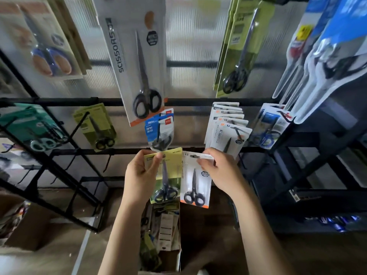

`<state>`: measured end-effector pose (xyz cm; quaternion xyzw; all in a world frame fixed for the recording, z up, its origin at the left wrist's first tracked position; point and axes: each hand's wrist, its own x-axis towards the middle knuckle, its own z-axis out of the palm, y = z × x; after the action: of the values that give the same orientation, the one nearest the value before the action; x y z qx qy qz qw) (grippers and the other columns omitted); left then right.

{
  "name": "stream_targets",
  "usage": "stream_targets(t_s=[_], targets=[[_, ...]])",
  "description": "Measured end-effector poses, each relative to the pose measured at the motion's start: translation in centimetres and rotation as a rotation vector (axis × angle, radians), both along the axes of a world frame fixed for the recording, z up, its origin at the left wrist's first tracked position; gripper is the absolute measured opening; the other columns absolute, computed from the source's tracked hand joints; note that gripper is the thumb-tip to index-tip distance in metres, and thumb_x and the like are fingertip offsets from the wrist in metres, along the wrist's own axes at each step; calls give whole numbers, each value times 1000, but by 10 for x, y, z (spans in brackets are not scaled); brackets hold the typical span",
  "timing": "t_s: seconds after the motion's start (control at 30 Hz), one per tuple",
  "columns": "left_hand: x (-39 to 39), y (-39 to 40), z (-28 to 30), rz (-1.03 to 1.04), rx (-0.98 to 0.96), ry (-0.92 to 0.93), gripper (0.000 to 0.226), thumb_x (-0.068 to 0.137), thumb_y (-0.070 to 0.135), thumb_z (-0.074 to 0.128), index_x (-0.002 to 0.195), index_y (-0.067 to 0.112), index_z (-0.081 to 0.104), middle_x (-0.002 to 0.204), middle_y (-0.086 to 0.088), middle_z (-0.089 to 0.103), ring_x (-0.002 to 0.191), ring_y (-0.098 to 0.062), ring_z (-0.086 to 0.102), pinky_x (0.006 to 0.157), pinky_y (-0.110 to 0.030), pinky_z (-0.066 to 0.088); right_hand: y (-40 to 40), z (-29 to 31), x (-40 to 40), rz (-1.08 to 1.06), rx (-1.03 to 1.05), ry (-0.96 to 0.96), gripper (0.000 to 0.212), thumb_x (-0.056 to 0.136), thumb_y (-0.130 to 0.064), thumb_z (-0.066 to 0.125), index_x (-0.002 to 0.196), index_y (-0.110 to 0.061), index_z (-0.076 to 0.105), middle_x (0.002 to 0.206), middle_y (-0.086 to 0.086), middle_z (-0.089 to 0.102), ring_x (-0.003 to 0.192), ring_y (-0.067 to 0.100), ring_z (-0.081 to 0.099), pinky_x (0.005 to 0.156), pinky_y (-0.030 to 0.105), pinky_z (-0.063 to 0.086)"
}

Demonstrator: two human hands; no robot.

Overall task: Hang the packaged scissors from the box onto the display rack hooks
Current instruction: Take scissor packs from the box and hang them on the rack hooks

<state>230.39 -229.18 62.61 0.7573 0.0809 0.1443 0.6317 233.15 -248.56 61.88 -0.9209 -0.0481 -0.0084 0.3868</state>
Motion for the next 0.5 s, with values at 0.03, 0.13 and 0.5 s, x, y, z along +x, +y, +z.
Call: stream_targets(t_s=[0.03,0.13,0.5], targets=[[2,-2,-2,18,20,9,12,90,19,60,79,20,62,64,12,63,55,7,52,54,-10,41,-2,-3,5,22,2,11,17,92,-35,58,98,-19,61,82,1,65,72,16,59,63,31,46],[5,-3,-9,66,49,41,14,91,19,59,77,19,60,61,10,59,53,-2,49,53,-19,41,-5,-10,16,80,-31,30,16,93,-34,58,95,-18,58,73,-1,58,64,14,53,55,26,37],[-6,58,-26,220,117,175,16,92,20,58,82,8,59,63,2,55,43,3,43,43,-9,34,59,-33,29,195,-15,112,13,93,-28,58,88,-16,58,75,0,66,58,3,55,50,14,36]])
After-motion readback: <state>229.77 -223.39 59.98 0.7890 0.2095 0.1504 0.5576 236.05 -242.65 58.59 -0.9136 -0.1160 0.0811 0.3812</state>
